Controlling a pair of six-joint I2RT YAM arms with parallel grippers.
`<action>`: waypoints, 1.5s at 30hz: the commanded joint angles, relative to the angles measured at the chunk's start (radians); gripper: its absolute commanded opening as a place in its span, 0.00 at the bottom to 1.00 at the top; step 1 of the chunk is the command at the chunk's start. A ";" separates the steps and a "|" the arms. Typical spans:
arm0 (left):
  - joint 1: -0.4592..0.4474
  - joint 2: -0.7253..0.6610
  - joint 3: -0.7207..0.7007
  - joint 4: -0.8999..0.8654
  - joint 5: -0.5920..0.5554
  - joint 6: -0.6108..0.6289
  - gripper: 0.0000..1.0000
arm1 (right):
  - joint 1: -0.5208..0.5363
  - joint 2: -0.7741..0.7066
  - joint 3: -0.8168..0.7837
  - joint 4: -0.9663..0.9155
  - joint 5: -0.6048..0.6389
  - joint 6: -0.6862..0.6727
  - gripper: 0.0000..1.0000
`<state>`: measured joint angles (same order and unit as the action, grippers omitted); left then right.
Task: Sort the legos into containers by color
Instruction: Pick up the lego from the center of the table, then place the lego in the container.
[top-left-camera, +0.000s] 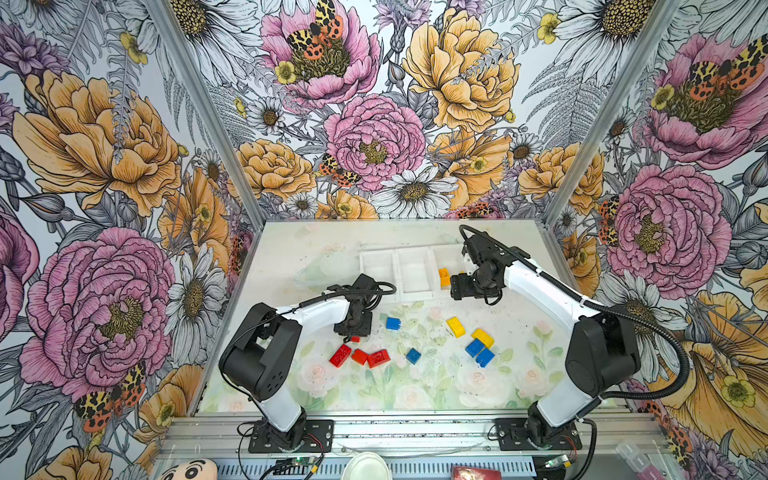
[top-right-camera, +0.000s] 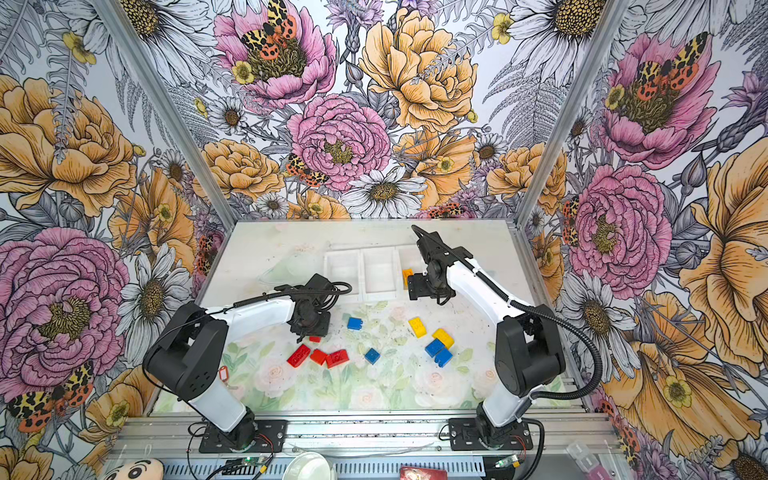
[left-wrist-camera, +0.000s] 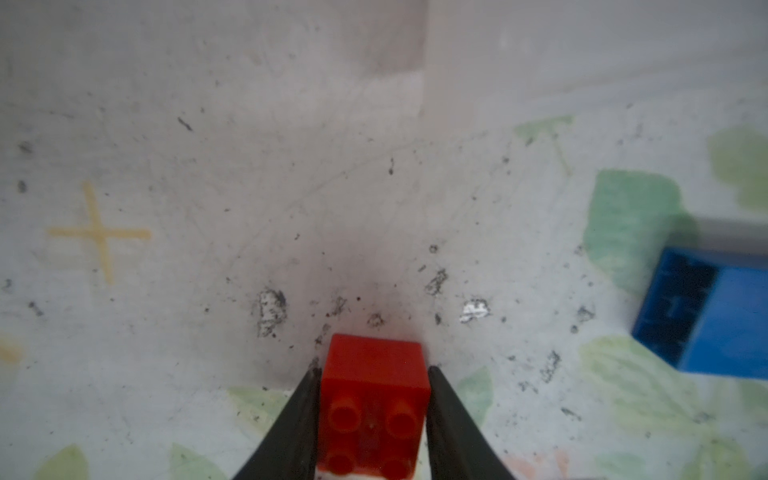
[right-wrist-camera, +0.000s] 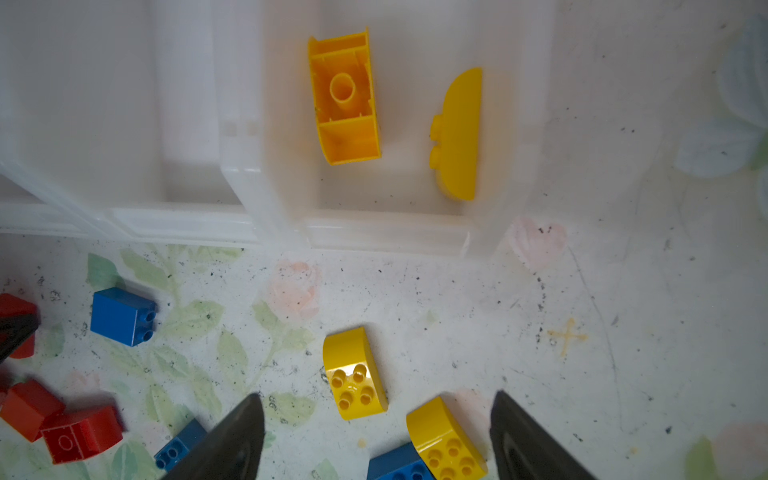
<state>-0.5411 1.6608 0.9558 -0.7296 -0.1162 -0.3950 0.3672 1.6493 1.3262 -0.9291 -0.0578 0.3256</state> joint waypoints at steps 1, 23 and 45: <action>-0.007 0.008 0.003 0.003 -0.017 -0.002 0.37 | -0.002 -0.043 -0.012 0.022 -0.002 0.017 0.86; -0.058 -0.260 0.054 0.084 -0.181 -0.031 0.22 | -0.013 -0.069 -0.031 0.033 -0.019 0.033 0.86; 0.032 0.200 0.484 0.158 -0.056 0.066 0.22 | -0.018 -0.111 -0.045 0.033 -0.026 0.049 0.87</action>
<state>-0.5182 1.8217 1.4052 -0.5987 -0.1963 -0.3378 0.3561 1.5688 1.2900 -0.9066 -0.0841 0.3622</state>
